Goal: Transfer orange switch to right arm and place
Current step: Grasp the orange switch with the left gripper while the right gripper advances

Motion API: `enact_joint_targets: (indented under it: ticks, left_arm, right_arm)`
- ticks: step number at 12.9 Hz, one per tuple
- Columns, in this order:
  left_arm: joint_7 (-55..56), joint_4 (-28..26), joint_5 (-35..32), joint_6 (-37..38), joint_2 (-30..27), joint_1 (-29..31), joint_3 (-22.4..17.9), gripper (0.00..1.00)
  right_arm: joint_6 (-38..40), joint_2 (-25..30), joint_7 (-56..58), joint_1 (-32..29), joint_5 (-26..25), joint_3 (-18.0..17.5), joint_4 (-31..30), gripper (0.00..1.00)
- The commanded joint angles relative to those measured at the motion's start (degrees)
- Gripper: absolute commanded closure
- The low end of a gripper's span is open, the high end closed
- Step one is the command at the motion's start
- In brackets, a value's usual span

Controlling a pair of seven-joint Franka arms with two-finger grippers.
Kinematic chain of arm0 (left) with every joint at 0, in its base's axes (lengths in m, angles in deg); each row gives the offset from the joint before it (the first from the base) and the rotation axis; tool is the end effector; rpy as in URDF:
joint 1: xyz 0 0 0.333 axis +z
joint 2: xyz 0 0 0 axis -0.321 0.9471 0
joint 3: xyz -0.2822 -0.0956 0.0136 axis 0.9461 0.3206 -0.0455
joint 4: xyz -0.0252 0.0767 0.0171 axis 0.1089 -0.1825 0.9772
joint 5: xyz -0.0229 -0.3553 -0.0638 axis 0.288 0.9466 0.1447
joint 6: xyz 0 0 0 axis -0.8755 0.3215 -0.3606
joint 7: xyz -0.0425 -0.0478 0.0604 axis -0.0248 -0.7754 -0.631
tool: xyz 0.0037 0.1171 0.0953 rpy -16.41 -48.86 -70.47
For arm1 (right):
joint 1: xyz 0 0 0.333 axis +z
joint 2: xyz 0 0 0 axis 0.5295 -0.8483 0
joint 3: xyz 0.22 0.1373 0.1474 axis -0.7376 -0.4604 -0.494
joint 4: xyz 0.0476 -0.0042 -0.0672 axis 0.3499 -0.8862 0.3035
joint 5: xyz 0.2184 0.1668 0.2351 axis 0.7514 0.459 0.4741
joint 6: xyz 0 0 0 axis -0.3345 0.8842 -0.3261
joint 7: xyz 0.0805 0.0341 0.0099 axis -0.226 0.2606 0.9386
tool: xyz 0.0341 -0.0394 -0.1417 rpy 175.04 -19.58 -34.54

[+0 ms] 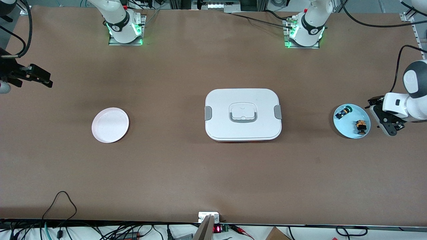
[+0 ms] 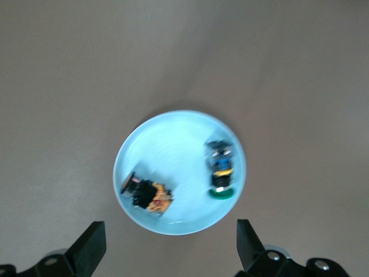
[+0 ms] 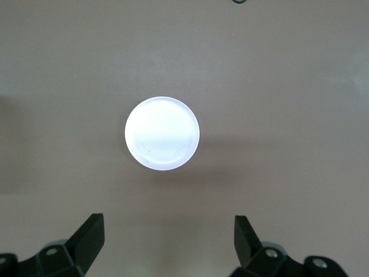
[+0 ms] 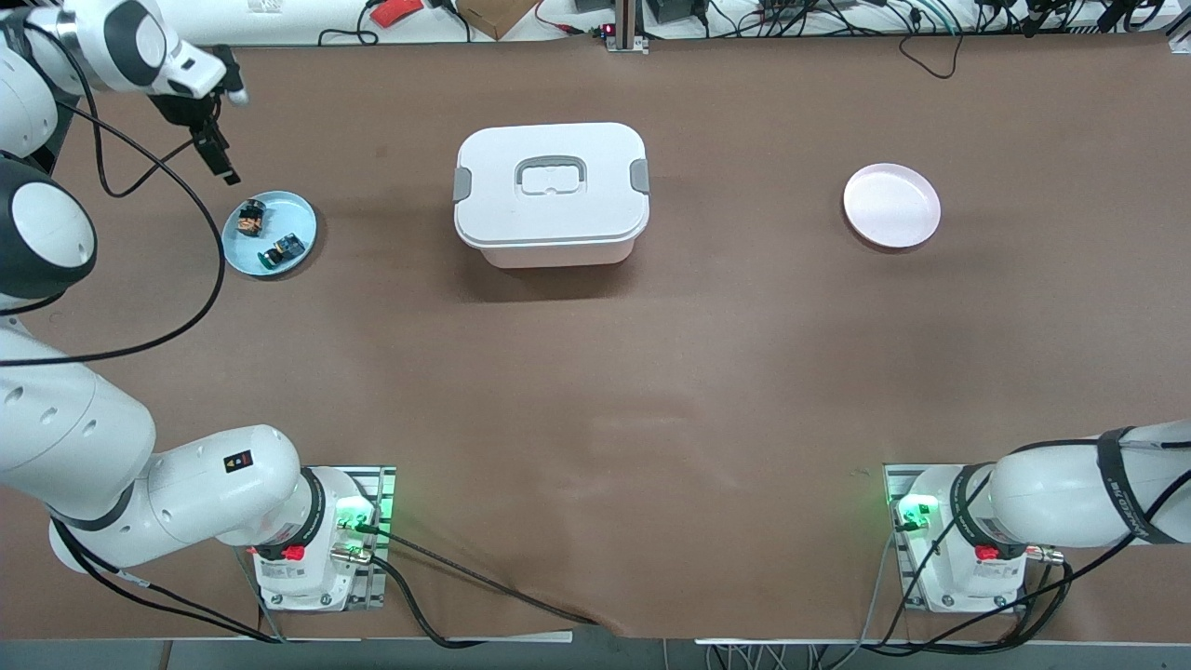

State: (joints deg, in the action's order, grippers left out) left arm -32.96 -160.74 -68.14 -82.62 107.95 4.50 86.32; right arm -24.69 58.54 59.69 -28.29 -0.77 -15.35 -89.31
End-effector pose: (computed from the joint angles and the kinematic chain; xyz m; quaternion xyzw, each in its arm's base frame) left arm 0.5535 0.1652 0.2815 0.8456 -0.5260 -0.0853 0.0305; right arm 0.5322 -0.0185 0.5427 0.9997 0.0097 -0.0105 0.0215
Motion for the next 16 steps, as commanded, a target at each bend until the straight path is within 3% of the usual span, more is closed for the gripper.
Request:
enact_joint_targets:
  ticks: [1, 10, 16]
  left_arm:
    - [-11.03, 0.51, -1.81, -7.1, 6.06, 4.63, 1.18, 0.0]
    - [-24.78, -0.54, -1.28, -15.57, 12.67, 8.77, 3.55, 0.0]
    - [-30.5, -2.03, -0.76, -15.48, 12.84, 10.87, 5.04, 0.0]
  right_arm:
    - [2.3, 0.01, 0.57, -0.08, 0.75, 0.19, 0.79, 0.0]
    - [2.93, -2.01, 0.74, 2.55, 7.52, -0.33, 0.44, 0.0]
    - [2.75, -5.35, 3.27, 3.0, 24.45, -0.24, 0.35, 0.0]
